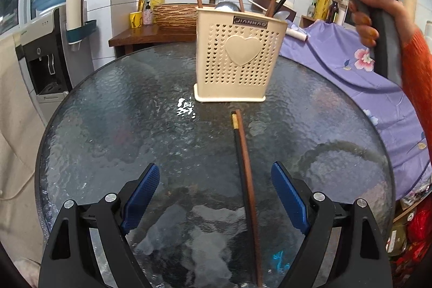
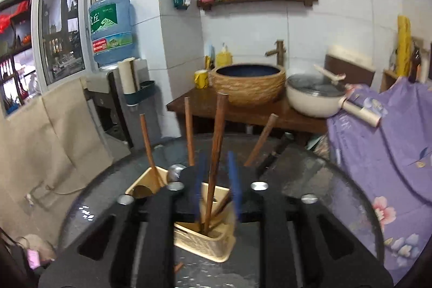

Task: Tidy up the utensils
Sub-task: 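Lift the chopstick with the right gripper and drop it into the holder, then grasp the black gold-tipped chopstick with the left gripper while the right moves to the last wooden chopstick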

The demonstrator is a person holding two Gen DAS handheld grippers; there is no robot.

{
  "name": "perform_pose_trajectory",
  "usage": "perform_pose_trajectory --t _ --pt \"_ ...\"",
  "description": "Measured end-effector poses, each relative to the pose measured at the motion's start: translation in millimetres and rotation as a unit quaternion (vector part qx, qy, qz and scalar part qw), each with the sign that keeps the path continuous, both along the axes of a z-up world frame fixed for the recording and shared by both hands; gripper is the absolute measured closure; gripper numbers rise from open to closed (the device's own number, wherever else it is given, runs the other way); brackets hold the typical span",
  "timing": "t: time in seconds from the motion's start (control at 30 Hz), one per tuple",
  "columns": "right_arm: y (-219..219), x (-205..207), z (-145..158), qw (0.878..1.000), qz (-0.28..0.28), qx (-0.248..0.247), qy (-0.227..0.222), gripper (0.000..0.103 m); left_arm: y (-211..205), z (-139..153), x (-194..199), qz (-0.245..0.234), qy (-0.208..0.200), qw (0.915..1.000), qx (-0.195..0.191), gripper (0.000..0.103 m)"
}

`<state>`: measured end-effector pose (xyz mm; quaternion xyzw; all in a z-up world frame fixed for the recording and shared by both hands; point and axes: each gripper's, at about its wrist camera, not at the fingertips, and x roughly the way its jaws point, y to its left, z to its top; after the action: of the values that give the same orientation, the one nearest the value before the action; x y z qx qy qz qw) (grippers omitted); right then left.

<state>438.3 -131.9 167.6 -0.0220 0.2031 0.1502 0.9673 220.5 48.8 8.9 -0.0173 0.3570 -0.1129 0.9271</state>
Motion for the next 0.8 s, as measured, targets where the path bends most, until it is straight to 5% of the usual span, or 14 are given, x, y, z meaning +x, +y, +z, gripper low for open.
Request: perform_pose_trajectory --t 0.17,0.37,0.57,0.8 --pt "3.7 -53.2 -19.5 0.998 0.002 -0.032 -0.045 0.035 2.1 -9.6 5.8 -0.002 0.011 0.9993 0.035 0.021" --pt "-14.2 -90.0 -71.3 0.999 0.008 0.031 0.034 0.032 -4.7 -18.3 15.1 -0.030 0.038 0.9970 0.060 0.035" --pt "-32.9 -104.7 -119.0 0.991 -0.003 0.067 0.113 0.032 -19.4 -27.2 17.8 -0.066 0.058 0.9934 0.074 0.038" --pt "-35.8 -113.7 -136.8 0.986 -0.002 0.082 0.148 0.032 -23.2 -33.7 19.8 -0.064 0.068 0.9924 0.080 0.040"
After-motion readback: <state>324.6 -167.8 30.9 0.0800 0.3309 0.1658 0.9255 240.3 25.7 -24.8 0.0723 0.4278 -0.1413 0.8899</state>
